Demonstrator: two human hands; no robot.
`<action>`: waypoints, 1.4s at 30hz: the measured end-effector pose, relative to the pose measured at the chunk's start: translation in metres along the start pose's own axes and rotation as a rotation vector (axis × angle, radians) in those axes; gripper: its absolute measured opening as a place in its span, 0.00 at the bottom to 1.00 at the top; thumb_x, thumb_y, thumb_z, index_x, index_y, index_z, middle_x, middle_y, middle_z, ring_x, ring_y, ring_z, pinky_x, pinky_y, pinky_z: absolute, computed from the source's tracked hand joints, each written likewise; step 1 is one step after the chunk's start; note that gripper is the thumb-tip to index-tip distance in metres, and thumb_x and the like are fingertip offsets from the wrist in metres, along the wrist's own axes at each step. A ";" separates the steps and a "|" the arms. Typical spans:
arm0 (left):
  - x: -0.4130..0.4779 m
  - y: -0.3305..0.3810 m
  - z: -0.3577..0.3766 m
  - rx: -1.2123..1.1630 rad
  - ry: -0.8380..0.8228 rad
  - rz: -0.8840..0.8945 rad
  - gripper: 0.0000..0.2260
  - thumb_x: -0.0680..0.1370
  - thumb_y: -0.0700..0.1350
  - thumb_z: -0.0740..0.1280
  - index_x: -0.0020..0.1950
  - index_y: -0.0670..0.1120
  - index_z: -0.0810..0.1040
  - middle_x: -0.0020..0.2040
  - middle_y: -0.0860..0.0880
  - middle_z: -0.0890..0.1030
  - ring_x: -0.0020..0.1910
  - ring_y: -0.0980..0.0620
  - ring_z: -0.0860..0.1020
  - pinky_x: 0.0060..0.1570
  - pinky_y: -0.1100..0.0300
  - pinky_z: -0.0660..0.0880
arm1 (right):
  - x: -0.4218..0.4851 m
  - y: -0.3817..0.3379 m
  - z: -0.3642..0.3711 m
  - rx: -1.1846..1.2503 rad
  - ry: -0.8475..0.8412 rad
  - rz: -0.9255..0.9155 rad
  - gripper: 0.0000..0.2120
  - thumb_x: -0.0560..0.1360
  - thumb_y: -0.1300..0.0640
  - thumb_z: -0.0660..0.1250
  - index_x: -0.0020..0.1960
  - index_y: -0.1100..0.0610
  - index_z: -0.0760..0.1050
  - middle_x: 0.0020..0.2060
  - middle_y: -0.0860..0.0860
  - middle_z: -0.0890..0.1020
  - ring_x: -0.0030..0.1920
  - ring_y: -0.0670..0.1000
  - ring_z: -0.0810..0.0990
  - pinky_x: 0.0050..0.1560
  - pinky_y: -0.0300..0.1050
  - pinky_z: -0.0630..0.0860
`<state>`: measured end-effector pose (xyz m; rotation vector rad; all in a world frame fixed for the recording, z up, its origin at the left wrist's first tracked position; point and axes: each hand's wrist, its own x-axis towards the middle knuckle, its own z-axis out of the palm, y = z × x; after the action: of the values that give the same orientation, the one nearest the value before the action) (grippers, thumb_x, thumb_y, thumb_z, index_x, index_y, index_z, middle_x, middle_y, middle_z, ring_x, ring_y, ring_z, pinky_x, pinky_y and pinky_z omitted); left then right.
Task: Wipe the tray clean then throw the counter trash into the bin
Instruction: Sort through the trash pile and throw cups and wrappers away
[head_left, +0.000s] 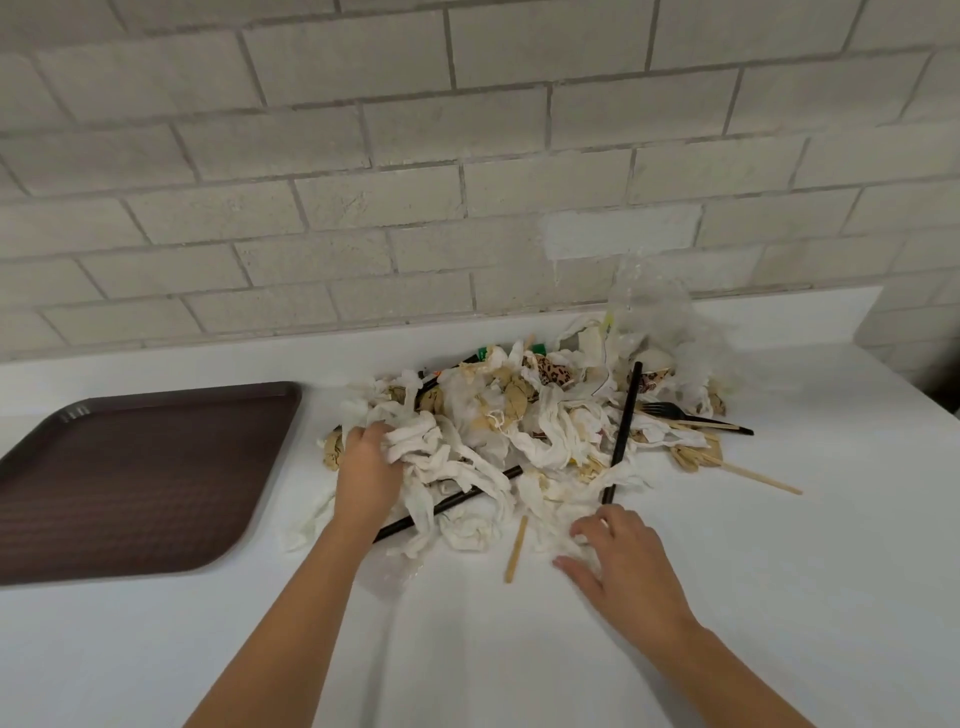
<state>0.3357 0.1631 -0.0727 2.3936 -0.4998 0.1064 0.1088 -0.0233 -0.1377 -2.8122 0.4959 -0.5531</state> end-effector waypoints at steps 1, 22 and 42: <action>0.001 0.002 -0.006 -0.043 0.012 0.007 0.13 0.73 0.31 0.63 0.57 0.37 0.75 0.48 0.39 0.76 0.45 0.44 0.74 0.38 0.65 0.66 | -0.001 0.001 0.002 0.001 0.031 -0.019 0.21 0.74 0.36 0.55 0.47 0.50 0.78 0.42 0.47 0.75 0.40 0.50 0.77 0.38 0.41 0.73; -0.039 0.046 -0.013 0.186 -0.280 0.046 0.34 0.67 0.68 0.67 0.66 0.48 0.68 0.61 0.48 0.68 0.53 0.49 0.75 0.47 0.57 0.73 | 0.053 -0.031 -0.085 0.686 0.279 0.249 0.11 0.74 0.63 0.65 0.49 0.48 0.80 0.46 0.38 0.80 0.48 0.36 0.76 0.48 0.33 0.71; -0.030 0.049 -0.028 -0.321 -0.213 0.139 0.07 0.75 0.37 0.64 0.48 0.48 0.76 0.42 0.49 0.75 0.39 0.53 0.73 0.35 0.64 0.65 | 0.053 -0.020 -0.005 -0.272 -0.113 -0.057 0.18 0.55 0.49 0.83 0.33 0.57 0.77 0.28 0.51 0.76 0.23 0.50 0.75 0.18 0.38 0.60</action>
<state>0.2908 0.1572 -0.0275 2.0646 -0.7251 -0.1589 0.1583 -0.0251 -0.1108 -3.1028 0.5031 -0.3572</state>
